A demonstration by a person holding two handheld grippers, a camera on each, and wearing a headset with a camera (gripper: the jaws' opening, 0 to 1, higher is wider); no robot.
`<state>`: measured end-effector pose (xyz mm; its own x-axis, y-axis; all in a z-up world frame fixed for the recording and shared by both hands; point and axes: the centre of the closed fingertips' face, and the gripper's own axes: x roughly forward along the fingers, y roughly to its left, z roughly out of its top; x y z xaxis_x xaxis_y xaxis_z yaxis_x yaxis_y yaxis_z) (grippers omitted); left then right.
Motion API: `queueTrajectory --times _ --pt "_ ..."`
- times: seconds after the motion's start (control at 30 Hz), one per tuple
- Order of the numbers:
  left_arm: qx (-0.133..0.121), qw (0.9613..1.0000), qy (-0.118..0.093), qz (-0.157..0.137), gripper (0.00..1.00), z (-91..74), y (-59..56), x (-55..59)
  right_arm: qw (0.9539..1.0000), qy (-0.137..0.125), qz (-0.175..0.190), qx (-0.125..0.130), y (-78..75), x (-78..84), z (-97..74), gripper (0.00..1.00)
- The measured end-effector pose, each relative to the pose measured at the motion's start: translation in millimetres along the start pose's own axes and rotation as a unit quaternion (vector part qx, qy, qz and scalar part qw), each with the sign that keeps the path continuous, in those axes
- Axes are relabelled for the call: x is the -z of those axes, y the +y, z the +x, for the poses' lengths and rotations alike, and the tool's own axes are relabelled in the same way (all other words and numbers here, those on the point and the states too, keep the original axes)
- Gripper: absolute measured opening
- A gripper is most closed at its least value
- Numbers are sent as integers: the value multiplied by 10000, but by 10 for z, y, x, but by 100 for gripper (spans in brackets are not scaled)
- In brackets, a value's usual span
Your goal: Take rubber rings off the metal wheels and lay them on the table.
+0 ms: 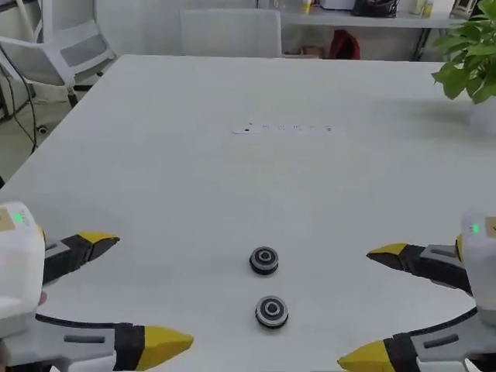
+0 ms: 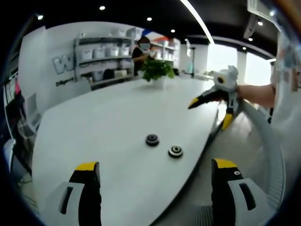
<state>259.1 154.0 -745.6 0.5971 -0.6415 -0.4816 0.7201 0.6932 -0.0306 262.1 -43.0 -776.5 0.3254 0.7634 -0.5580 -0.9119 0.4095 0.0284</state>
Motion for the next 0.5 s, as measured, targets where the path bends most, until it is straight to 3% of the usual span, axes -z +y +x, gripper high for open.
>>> queueTrajectory --times 0.5 --pt "81 10000 8 52 100 84 -24 0 9999 -30 -47 -105 -4 9 53 95"
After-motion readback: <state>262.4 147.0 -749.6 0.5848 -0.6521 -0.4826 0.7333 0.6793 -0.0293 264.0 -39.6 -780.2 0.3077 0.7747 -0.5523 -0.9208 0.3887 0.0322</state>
